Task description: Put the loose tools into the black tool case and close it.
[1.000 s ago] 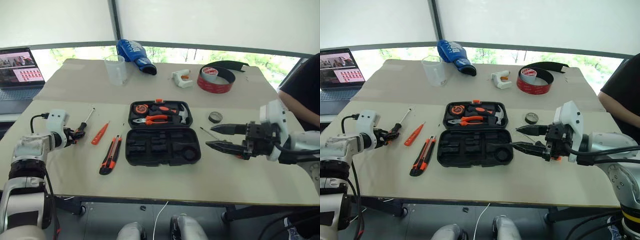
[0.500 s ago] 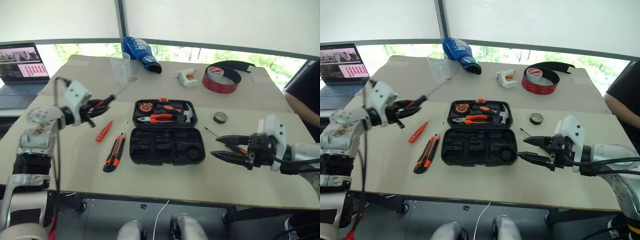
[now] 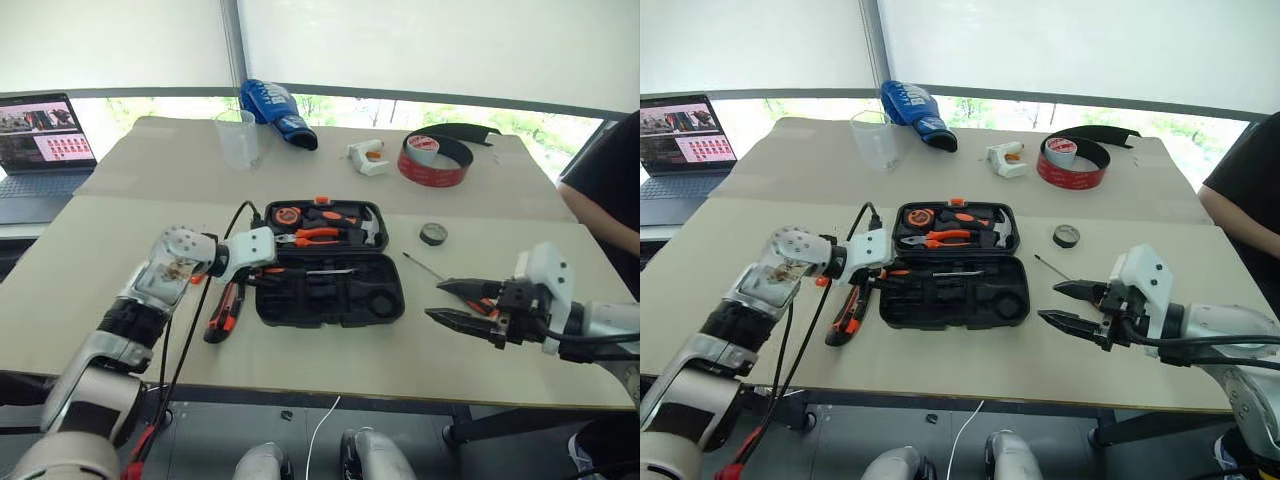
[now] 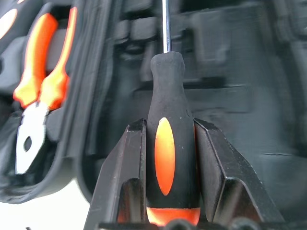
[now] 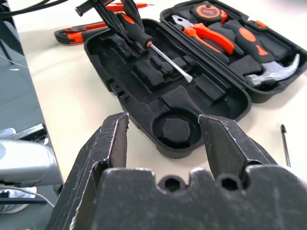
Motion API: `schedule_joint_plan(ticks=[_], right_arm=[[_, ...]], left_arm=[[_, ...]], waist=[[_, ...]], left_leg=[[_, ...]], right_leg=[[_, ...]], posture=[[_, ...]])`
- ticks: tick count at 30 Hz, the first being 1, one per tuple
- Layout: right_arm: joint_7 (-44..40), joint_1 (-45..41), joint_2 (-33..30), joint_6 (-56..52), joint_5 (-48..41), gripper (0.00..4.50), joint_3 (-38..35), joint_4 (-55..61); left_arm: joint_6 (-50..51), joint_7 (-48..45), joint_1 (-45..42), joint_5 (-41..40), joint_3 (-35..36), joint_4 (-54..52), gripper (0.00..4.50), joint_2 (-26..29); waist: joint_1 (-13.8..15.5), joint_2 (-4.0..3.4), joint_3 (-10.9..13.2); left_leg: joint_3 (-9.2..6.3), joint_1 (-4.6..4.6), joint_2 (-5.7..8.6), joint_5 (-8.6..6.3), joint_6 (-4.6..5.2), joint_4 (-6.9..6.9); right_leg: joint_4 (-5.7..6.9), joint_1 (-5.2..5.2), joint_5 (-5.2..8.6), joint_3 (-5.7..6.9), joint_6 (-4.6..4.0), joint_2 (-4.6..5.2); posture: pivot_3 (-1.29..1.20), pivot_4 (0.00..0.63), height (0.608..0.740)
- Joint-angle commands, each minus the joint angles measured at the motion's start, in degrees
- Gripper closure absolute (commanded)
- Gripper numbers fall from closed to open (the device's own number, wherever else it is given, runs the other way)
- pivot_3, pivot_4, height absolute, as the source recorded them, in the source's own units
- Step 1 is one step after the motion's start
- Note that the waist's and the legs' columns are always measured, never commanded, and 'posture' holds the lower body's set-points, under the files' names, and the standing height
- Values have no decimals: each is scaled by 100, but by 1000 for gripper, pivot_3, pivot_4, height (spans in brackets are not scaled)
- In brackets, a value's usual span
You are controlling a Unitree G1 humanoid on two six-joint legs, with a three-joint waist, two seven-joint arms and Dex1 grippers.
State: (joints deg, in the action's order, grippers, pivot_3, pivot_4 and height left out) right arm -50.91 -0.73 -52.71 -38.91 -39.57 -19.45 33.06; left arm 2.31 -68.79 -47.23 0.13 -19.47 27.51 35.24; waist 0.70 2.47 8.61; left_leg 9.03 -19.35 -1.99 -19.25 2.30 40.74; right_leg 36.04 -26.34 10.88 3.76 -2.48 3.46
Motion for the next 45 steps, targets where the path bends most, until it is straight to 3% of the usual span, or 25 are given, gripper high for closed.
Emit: schedule_joint_plan(ticks=[1, 14, 15, 21, 26, 29, 36, 45], right_arm=[[98, 86, 33, 80, -78, 1203, -294, 244], [257, 184, 108, 25, -166, 1203, -375, 394], [265, 171, 112, 21, -174, 1203, -370, 390], [304, 191, 130, 25, -191, 1203, -325, 412], [357, 181, 138, 38, -208, 1203, -261, 425], [387, 159, 146, 41, -218, 1203, -230, 418], [439, 145, 150, 57, -197, 1203, -183, 397], [495, 117, 179, 48, -192, 1203, -153, 379]], left_arm=[[-218, 77, -304, 63, 121, 247, 3556, -188], [-730, 93, -774, 295, 195, 1325, 3556, -480], [-743, 79, -798, 278, 216, 1334, 3056, -497], [-575, 15, -905, 137, 357, 1087, 1072, -561], [-575, -73, -919, 88, 431, 1021, 1072, -579], [-543, -136, -955, -20, 534, 1051, 1833, -627], [-709, -208, -846, 201, 388, 1203, 4314, -761], [-1195, 246, -677, 1033, -222, 1684, 4445, -984]], waist=[[-2, 0, 0], [-1, 1, 1], [-1, 2, 1], [-2, 2, 1], [-4, 1, 1], [-2, 1, 1], [-2, 1, 1], [0, 1, 0]], left_leg=[[-2, -1, 1, -3, 5, 2], [4, -9, 10, -23, 39, 15], [4, -9, 10, -23, 39, 16], [3, -10, 10, -23, 40, 19], [3, -9, 10, -23, 40, 19], [4, -9, 10, -23, 40, 19], [4, -8, 11, -23, 39, 21], [3, -3, 12, -23, 40, 21]], right_leg=[[0, 0, -2, 1, -3, 1], [-14, 2, -17, 12, -5, 8], [-14, 2, -17, 12, -5, 8], [-13, 3, -18, 10, -4, 8], [-12, 3, -18, 11, -4, 7], [-11, 3, -18, 11, -4, 7], [-10, 3, -18, 11, -3, 7], [-10, 9, -18, 8, -3, 8]], posture=[[0, 150, 730], [0, 150, 730], [0, 150, 730], [0, 150, 730], [0, 150, 730], [0, 150, 730], [0, 150, 730], [0, 150, 730]])
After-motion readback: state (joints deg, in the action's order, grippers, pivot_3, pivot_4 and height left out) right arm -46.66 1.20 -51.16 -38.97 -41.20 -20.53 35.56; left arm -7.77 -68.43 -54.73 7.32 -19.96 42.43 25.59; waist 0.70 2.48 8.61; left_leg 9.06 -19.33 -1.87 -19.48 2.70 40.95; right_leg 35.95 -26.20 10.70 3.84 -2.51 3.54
